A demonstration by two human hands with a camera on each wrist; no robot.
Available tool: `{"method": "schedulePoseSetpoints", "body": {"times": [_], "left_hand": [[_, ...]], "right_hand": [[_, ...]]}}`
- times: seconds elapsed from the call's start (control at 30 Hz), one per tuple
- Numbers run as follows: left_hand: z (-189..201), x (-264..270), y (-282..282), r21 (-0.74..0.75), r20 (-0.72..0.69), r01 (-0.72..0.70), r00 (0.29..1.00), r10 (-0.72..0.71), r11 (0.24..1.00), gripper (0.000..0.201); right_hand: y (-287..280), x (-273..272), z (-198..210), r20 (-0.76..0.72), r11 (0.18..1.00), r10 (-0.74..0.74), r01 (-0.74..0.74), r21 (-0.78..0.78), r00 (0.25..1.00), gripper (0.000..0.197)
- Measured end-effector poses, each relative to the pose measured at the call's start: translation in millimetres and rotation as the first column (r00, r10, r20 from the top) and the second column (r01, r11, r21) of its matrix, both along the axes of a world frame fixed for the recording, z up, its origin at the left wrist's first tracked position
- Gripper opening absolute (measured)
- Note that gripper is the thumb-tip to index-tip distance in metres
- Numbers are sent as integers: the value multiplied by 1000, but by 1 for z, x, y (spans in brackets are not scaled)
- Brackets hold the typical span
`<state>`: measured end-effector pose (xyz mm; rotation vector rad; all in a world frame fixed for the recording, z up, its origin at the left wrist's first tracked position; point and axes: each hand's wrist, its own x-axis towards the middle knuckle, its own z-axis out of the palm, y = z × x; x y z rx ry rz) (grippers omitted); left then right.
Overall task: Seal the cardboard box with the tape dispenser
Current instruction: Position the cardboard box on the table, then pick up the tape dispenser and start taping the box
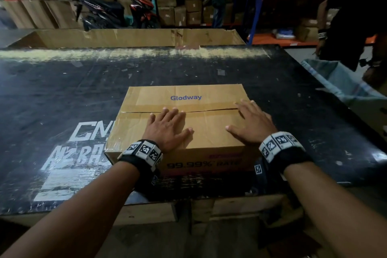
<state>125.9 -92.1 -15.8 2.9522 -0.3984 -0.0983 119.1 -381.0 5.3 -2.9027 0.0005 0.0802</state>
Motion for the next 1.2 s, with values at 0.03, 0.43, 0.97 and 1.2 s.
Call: {"method": "schedulePoseSetpoints", "body": {"times": [0.03,0.43,0.97,1.2], "left_hand": [[1,0,0,-1,-12,-5,1000,5,1000,78],[15,20,-146,-159,-109,116,985,-134,981,66],[-7,24,-150,-92,-34,115,992,-118,989,73],[-10,23,-150,-89,-18,106,994,-108,990,72]], "right_hand": [[-2,6,-1,-42,1000,12,-12,-6,999,92],[-22,15,-15,-25,905,40,-26,425,999,62],[-188,-37,-139,-243,763,-502,557,328,830,49],[-202,-19,-110,-207,483,-495,465,742,844,47]]}}
